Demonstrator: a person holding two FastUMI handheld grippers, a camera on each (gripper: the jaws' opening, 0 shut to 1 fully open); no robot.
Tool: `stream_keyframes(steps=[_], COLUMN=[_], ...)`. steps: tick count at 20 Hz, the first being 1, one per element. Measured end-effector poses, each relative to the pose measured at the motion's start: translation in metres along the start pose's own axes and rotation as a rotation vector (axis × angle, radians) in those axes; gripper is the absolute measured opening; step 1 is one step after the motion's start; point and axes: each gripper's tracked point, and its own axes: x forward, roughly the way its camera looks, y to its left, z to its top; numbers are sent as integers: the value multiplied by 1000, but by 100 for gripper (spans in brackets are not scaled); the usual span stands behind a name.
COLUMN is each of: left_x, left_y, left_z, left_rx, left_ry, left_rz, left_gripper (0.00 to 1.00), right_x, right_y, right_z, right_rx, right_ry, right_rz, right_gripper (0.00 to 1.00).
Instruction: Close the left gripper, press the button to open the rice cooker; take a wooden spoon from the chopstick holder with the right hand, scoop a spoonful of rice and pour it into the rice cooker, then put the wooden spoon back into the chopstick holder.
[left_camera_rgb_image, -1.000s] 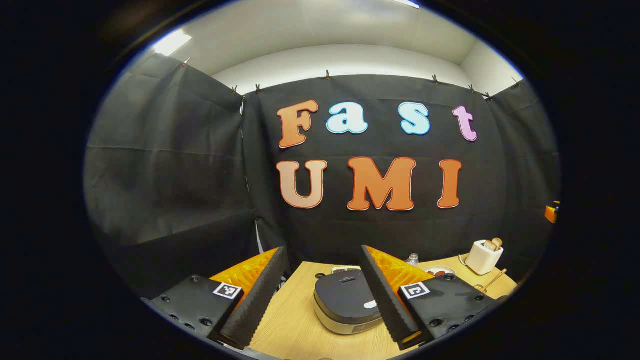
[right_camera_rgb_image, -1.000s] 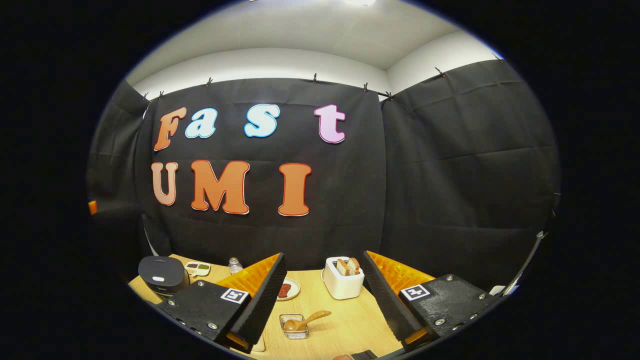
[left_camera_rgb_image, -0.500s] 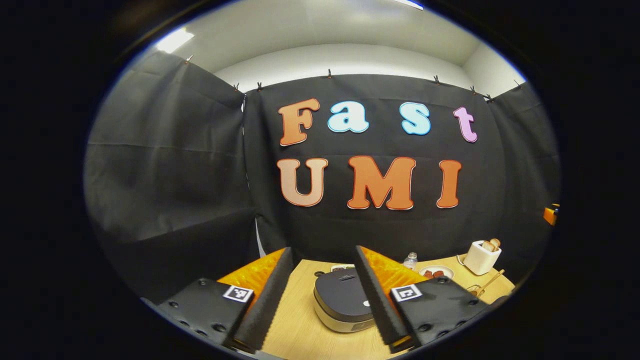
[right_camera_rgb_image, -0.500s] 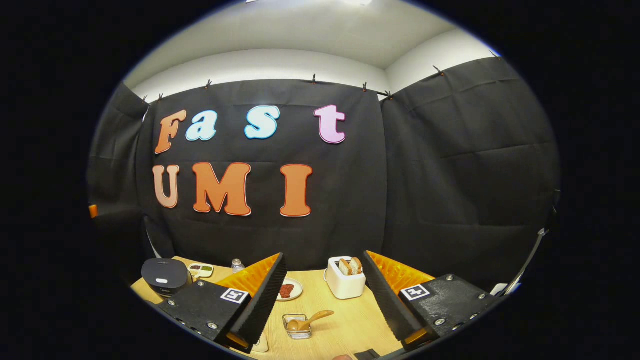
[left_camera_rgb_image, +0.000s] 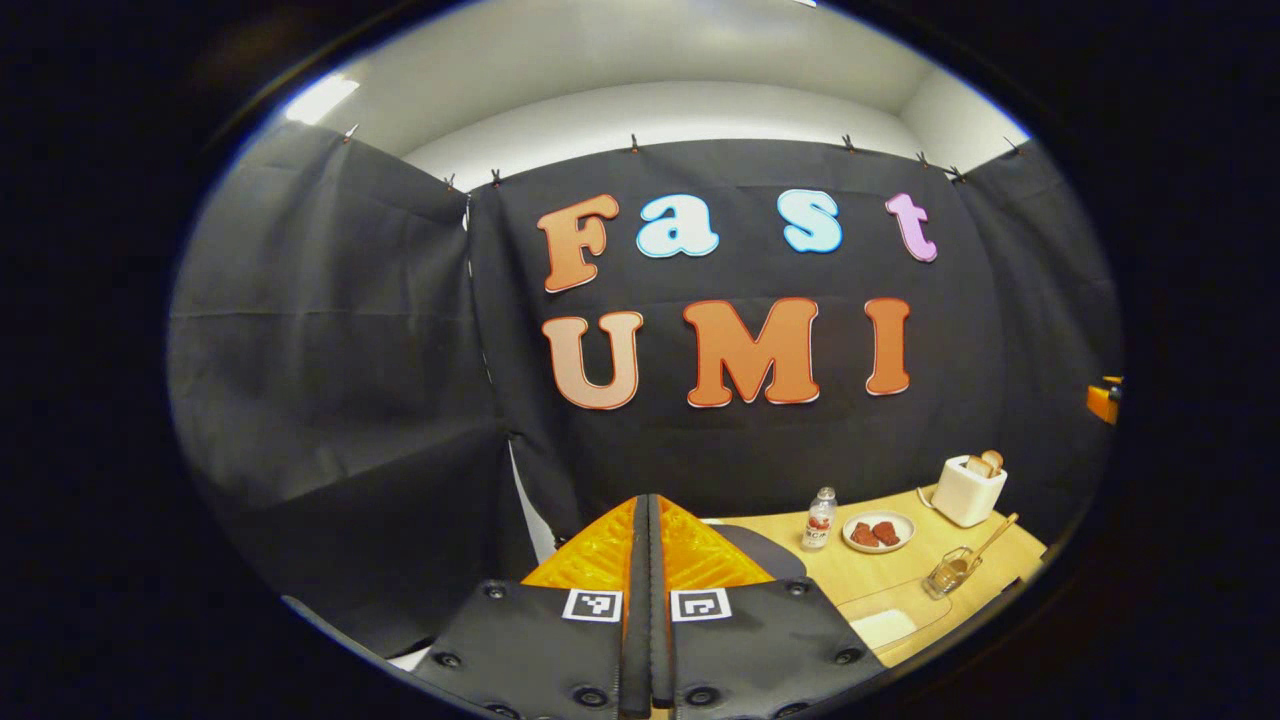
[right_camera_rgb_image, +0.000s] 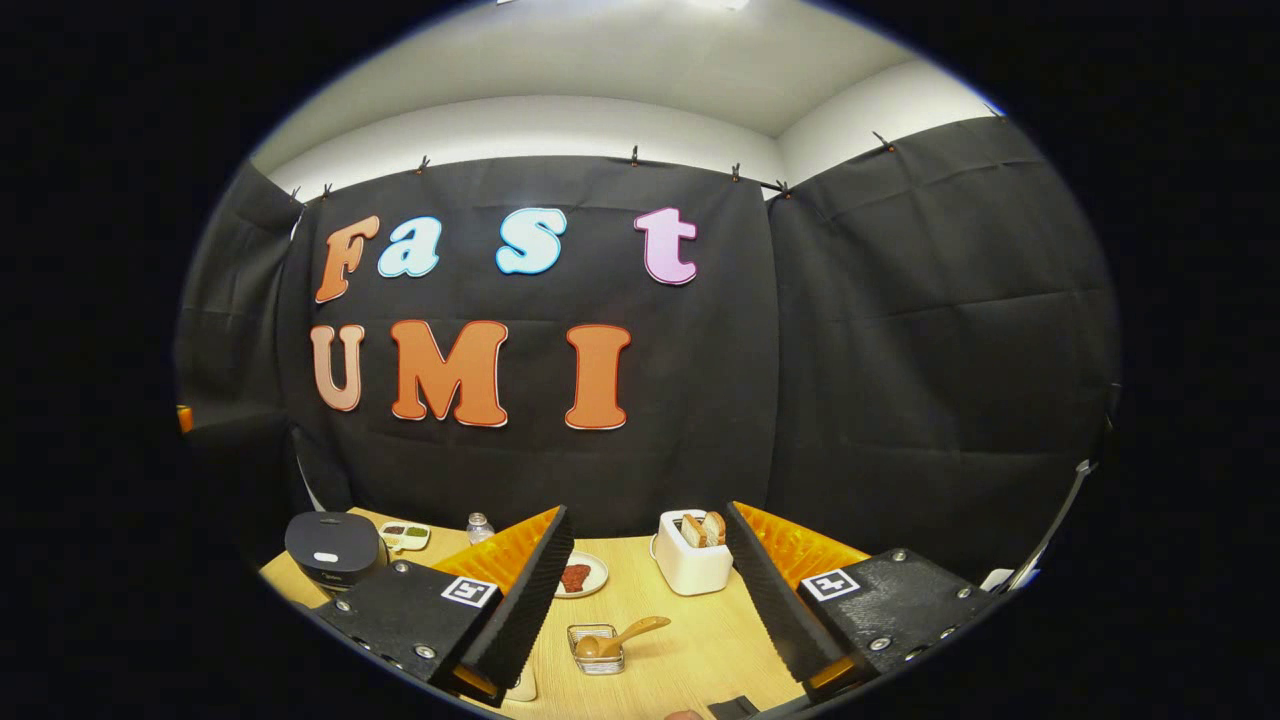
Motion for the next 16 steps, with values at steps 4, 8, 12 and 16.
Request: stream_keyframes(steps=[4,8,12,16], left_x=[8,26,53,85], left_y=[-14,-34,-60,-83], left_z=[-8,-22,-38,-69], left_rx=[-10,10,-9,28], left_ry=[31,98,155,250], left_rz=[-56,-129,-237,-327], left_gripper=[6,4,4,0], right_x=[-2,-2,-3,-4], right_y=[4,12,16,22], right_z=[0,-2,-6,-8], right_rx=[-1,18,26,38], right_ry=[2,12,28,34], right_rz=[14,23,35,44], right_gripper=[95,95,95,95])
